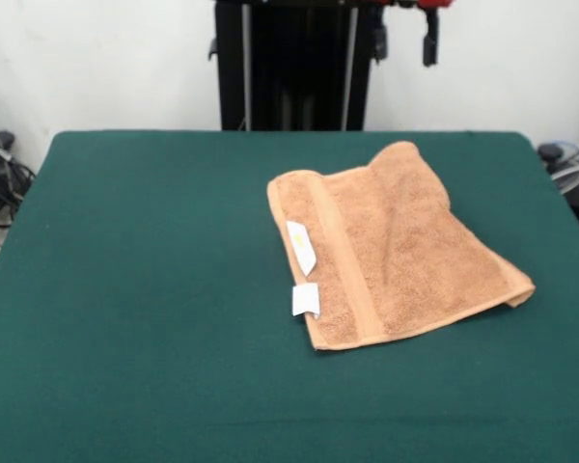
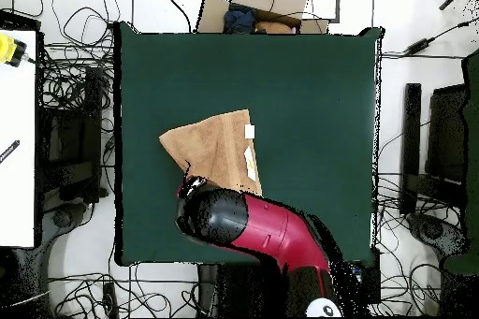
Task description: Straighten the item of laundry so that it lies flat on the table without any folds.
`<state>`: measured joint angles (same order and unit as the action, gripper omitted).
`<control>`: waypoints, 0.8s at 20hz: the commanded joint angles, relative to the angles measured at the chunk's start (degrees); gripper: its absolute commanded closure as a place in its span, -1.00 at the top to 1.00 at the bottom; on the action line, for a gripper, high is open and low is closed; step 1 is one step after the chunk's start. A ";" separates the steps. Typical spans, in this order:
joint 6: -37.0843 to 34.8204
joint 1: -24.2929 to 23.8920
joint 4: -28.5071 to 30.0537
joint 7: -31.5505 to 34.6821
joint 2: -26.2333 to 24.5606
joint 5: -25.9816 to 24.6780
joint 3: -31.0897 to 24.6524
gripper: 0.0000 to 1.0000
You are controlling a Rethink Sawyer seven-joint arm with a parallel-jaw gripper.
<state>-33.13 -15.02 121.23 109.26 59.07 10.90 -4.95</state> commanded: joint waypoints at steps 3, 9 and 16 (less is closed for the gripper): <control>14.87 -6.15 -0.42 -2.38 -10.01 -3.64 -9.00 1.00; 25.79 -15.19 -6.08 -7.74 -23.76 -13.56 -15.98 1.00; 28.60 -17.93 -7.09 -2.69 -27.28 -21.60 -17.76 1.00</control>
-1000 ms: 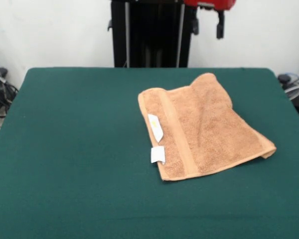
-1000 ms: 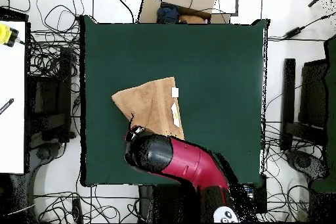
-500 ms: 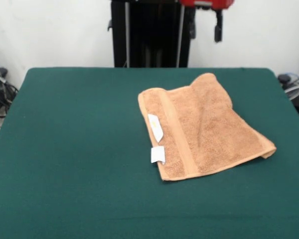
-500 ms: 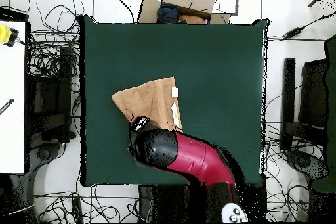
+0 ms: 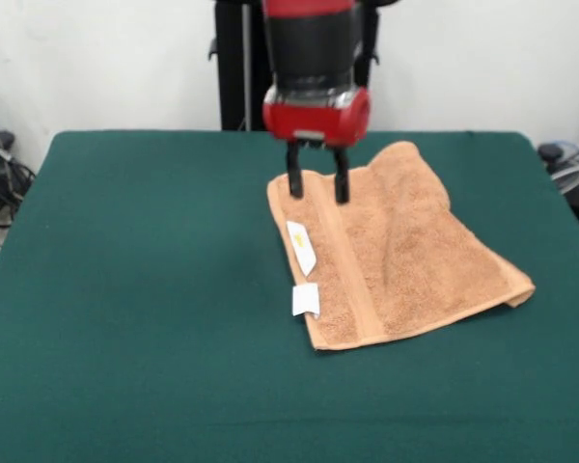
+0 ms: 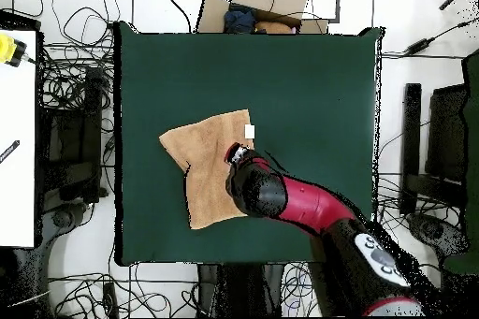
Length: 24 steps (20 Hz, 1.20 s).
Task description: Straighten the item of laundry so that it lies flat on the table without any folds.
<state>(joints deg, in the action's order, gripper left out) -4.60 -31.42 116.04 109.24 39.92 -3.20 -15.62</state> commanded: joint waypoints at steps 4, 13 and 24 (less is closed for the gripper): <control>2.22 -1.14 -2.16 0.06 -9.90 -10.20 -6.63 1.00; 12.41 6.03 -13.20 2.75 -22.26 -15.40 0.44 1.00; 12.48 6.68 -13.41 4.92 -20.96 -18.05 2.13 1.00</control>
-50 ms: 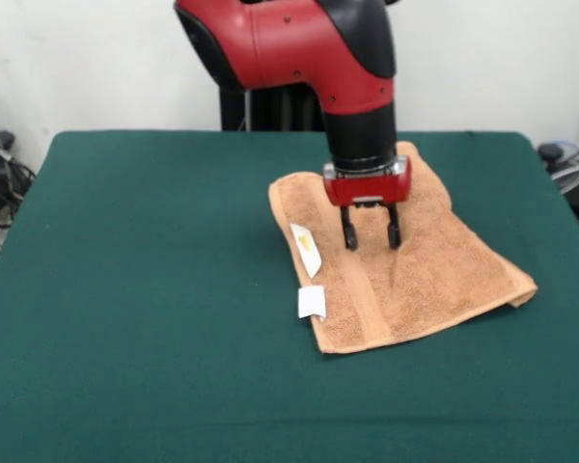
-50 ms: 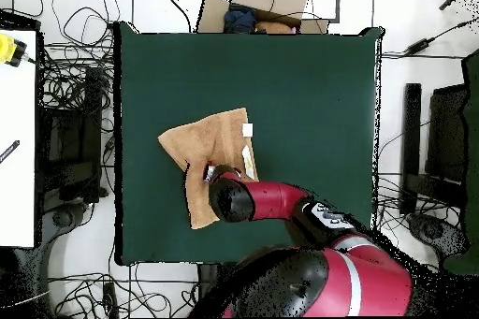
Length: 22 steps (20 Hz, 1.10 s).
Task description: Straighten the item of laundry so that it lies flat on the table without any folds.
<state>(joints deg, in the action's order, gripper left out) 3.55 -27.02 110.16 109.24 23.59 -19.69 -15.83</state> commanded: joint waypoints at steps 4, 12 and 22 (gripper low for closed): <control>1.95 2.04 -4.86 5.24 -0.73 -1.21 2.19 1.00; 3.33 7.03 -5.41 5.79 1.89 -0.48 8.41 1.00; 6.28 7.69 -12.20 3.81 -2.38 -2.07 11.43 1.00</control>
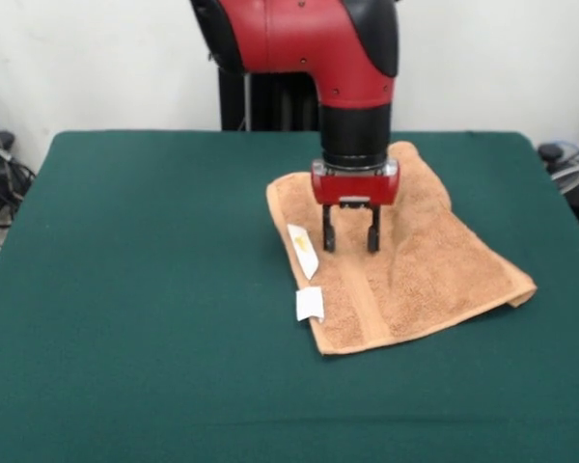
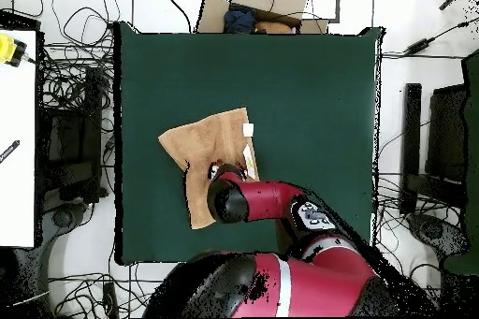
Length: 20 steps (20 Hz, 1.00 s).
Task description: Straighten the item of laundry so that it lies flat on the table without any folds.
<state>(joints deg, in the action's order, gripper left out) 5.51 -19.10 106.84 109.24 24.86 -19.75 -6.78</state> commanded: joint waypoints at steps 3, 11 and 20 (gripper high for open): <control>4.65 -0.19 -9.46 3.89 -3.86 -2.06 2.78 1.00; 5.34 -0.17 -12.40 3.41 -5.86 -2.78 3.32 1.00; 4.11 0.82 -13.81 3.12 -6.09 -2.63 4.47 -1.00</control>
<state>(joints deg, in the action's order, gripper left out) 6.11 -18.77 102.96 109.24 23.54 -20.78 -4.86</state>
